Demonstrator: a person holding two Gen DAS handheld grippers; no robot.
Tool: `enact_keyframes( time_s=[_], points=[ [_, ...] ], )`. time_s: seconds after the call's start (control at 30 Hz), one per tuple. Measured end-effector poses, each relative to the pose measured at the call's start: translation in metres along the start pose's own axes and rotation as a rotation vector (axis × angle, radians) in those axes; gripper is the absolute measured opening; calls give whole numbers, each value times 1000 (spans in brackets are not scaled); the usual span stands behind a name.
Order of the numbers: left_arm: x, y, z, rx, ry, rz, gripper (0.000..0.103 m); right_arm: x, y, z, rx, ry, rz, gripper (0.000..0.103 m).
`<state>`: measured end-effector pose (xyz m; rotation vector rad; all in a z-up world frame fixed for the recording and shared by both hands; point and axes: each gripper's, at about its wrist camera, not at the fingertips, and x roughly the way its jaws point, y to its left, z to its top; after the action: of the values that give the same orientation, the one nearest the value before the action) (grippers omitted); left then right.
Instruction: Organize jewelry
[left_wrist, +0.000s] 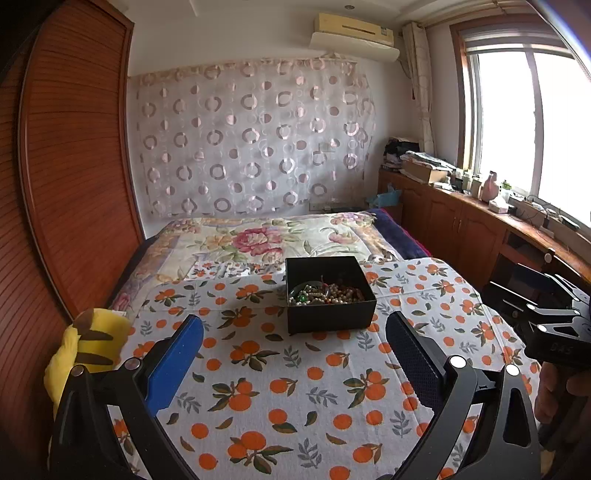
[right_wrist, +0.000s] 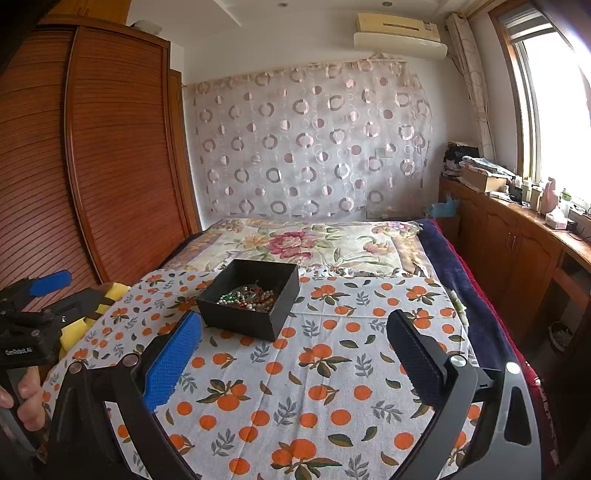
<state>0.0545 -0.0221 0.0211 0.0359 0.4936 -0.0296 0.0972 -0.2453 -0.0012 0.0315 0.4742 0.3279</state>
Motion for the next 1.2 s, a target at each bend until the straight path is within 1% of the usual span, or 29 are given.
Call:
enact_keyframes(
  time_s=[1.2],
  points=[
    [-4, -1, 1, -4, -2, -2, 96, -2, 3, 2, -3, -4, 5, 101]
  ],
)
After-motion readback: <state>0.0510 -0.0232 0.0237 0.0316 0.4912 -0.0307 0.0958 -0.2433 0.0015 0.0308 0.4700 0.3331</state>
